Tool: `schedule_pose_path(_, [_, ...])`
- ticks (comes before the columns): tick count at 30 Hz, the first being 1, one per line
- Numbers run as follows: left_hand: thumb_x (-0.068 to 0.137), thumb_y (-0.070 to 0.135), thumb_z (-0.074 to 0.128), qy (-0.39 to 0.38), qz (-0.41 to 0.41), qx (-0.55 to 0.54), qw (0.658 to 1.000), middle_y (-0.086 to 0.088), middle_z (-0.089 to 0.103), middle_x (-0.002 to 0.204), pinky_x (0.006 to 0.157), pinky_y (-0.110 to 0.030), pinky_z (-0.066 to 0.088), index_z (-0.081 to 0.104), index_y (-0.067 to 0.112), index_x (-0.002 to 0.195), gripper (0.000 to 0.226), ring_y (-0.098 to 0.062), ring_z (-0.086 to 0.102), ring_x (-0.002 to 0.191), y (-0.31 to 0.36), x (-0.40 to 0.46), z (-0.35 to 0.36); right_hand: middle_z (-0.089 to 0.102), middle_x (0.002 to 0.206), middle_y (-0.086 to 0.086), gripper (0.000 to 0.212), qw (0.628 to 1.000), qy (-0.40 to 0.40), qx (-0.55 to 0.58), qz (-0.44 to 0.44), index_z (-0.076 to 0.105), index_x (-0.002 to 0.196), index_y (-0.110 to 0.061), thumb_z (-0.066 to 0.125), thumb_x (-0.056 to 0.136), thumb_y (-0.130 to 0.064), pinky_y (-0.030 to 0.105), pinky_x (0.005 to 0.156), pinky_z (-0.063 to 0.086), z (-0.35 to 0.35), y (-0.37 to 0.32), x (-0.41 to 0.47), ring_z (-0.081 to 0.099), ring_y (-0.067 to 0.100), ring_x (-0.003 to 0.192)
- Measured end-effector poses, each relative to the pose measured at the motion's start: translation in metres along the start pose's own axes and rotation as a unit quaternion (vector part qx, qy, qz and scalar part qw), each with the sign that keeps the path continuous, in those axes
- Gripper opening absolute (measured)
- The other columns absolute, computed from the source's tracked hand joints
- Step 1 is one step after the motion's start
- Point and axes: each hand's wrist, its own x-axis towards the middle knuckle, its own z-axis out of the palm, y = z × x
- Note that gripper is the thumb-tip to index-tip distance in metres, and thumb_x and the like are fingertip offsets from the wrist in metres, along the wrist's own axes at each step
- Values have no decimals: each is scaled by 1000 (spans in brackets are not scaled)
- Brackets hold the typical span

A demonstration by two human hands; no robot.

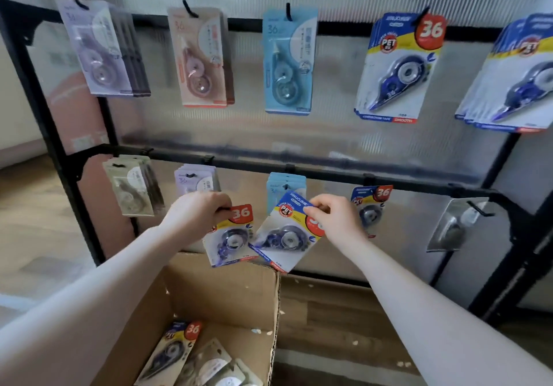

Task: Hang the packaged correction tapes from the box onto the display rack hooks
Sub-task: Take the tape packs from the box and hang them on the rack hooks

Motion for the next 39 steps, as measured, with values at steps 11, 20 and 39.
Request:
schedule_pose_path(11, [90,47,52,-10,44,16,999,7,60,88,52,-26,30,64,24,97,27,-12,47,71,99,39,8,64,82,-6,13,997,58,-59,10,71,92,-13,64,87,-23,36,72,52,-96,95,-5,61,17,81])
schedule_pose_path(20, [88,55,48,-44,60,40,996,8,66,92,66,-26,45,64,25,97,36,-13,58,81,122,65,16,66,96,0,19,992,106,-60,-18,70,101,-10,60,89,-20,17,61,40,-109,125,15,55,10,83])
schedule_pose_path(39, [92,50,44,-41,85,11,995,17,48,86,52,-10,25,62,26,102,31,-2,41,75,136,83,23,60,119,2,28,985,-27,-142,-91,60,120,-14,45,97,-12,27,85,47,-112,132,41,56,17,107])
